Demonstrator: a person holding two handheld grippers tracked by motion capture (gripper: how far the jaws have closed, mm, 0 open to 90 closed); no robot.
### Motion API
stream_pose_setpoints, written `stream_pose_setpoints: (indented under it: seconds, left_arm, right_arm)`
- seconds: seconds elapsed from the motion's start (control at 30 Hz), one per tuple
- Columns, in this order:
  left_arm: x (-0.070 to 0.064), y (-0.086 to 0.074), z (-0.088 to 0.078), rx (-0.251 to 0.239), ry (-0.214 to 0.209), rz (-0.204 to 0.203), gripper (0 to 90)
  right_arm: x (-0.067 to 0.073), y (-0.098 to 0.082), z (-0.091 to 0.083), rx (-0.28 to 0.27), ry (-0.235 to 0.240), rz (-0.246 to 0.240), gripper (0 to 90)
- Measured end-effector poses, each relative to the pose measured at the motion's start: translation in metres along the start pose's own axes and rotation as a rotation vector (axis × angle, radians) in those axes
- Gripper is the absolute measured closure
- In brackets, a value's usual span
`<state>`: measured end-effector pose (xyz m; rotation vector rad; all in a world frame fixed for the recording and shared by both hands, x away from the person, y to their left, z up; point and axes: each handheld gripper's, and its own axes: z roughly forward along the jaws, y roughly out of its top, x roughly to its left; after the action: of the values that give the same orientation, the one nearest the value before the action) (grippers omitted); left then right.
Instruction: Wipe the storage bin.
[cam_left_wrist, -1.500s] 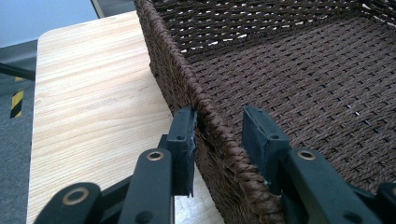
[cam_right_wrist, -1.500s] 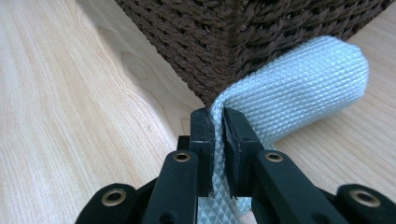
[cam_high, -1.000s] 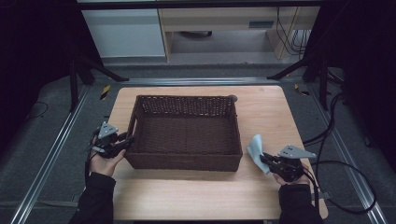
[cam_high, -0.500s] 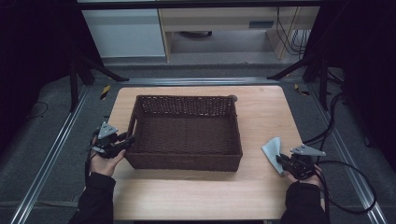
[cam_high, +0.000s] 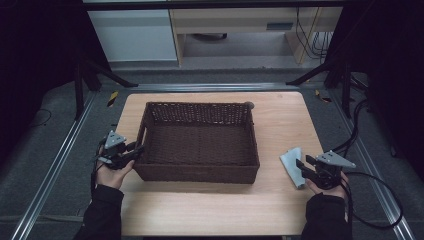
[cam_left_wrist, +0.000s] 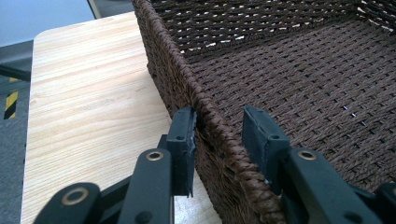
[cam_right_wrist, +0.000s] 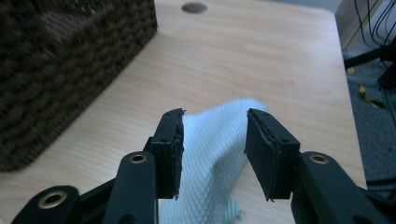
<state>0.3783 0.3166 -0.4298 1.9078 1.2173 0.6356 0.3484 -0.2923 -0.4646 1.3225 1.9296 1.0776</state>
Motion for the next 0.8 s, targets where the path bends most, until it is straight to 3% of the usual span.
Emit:
stream_pose_setpoints:
  seconds: [0.07,0.23,0.6,0.8]
  left_arm:
    - [0.000,0.000,0.000,0.000,0.000,0.000,64.2]
    - [0.000,0.000,0.000,-0.002,-0.002,-0.003,64.2]
    - [0.000,0.001,0.001,0.004,-0.005,-0.003,64.3]
    - [0.000,0.001,0.001,0.013,-0.004,0.003,64.6]
  right_arm:
    - [0.003,0.006,-0.004,-0.028,0.007,-0.005,56.8]
    - [0.017,0.025,-0.007,-0.090,0.075,-0.031,57.2]
    - [0.050,0.063,0.005,-0.125,0.186,-0.052,58.7]
    - [0.073,0.085,0.021,-0.137,0.256,-0.042,59.8]
